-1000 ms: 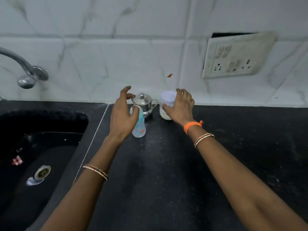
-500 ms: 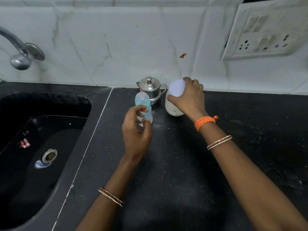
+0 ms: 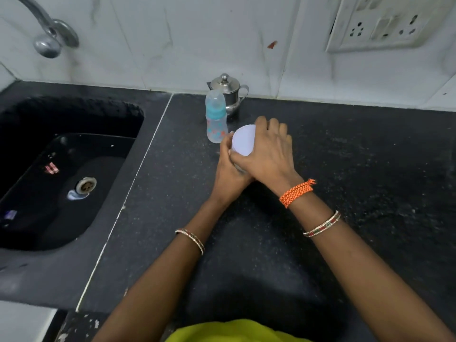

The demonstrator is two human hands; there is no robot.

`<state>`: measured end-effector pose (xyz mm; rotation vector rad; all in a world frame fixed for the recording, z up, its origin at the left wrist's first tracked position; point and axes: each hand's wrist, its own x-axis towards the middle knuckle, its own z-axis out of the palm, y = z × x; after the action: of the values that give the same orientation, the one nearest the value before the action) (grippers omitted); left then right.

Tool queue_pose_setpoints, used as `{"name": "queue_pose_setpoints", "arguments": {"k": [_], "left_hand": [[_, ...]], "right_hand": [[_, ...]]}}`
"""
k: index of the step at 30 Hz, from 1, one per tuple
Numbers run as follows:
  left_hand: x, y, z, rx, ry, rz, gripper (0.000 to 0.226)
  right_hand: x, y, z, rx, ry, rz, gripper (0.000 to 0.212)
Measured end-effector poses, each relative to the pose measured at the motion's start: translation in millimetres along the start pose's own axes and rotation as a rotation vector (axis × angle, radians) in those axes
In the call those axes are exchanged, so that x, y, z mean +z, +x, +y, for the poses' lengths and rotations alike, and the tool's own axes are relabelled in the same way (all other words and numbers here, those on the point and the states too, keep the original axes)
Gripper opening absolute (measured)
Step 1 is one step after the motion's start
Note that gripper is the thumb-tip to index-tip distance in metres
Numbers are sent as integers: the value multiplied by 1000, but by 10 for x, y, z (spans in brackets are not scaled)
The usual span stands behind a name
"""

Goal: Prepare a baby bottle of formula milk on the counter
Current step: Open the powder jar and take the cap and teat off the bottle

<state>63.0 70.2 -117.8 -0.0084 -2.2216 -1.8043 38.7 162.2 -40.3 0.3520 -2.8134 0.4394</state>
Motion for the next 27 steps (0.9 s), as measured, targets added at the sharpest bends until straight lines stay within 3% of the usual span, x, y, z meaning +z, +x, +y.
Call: {"name": "queue_pose_setpoints", "arguments": {"k": [5,12,16,20,24,27], "left_hand": [[41,30,-35,-77,63,-10,85],[-64,112,-15,-98,62,-81,78],[-135,182,4,-149,93,-205,79],[-115,157,-6,-155,79,-222,79],[-72,131,-56,-120,66,-199,80],[-65,128,-58,-132,77,-194,82]], "right_hand": [[82,-42,75,30,26,-15,75],[109,61,208,-116,140,-4,67],[-100,254,386,-443,144,-310,67],[-336,427,305,-641,-89,-506,67],[-486,406,74,-356,-255,-485,71],[-545,368,-46,-239,-389,-654,61]]}}
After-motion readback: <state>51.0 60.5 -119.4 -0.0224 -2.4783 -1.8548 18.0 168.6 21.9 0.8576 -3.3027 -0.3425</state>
